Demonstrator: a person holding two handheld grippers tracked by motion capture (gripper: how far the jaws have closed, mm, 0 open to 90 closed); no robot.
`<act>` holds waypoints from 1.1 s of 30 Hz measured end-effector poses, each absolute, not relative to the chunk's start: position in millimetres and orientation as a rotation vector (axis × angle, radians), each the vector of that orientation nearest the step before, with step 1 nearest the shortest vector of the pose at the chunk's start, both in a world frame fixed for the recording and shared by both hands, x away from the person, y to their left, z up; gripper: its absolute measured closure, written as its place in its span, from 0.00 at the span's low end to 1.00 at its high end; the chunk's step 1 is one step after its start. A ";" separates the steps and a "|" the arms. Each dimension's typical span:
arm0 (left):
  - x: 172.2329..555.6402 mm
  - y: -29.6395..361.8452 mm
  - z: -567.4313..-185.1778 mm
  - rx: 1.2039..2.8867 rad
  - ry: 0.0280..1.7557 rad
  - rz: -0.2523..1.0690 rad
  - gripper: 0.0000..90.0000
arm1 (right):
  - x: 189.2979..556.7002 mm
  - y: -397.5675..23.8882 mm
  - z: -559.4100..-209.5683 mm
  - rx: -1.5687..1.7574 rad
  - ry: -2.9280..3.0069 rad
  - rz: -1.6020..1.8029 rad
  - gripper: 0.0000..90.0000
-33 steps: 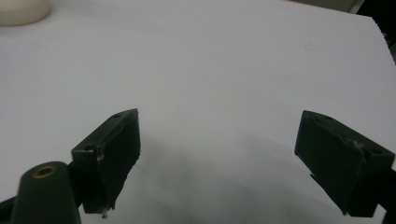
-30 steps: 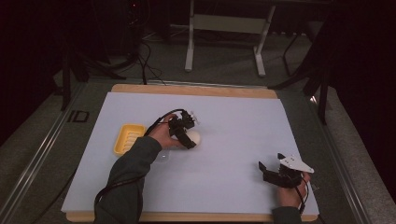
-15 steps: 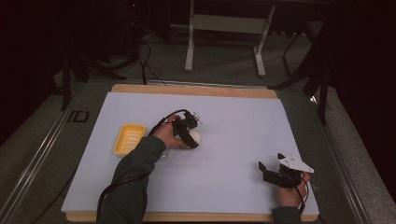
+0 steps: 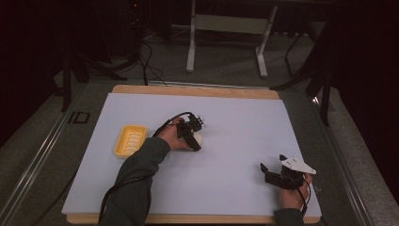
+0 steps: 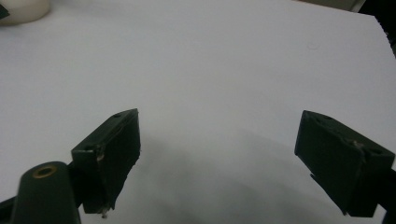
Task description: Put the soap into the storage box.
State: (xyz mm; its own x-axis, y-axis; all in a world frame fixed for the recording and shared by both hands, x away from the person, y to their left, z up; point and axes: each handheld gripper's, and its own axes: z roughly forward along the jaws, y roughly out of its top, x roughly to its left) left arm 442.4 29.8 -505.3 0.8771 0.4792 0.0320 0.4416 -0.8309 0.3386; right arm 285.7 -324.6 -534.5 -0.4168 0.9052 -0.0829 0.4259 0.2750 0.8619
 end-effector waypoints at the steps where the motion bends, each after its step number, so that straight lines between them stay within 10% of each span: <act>1: 442.5 28.7 -506.4 2.736 0.682 0.165 0.18 | 285.7 -324.6 -534.5 1.194 1.966 1.064 0.16; 33: 447.3 15.5 -504.6 2.828 0.684 0.091 0.27 | 286.2 -323.9 -534.6 1.195 1.972 1.059 0.16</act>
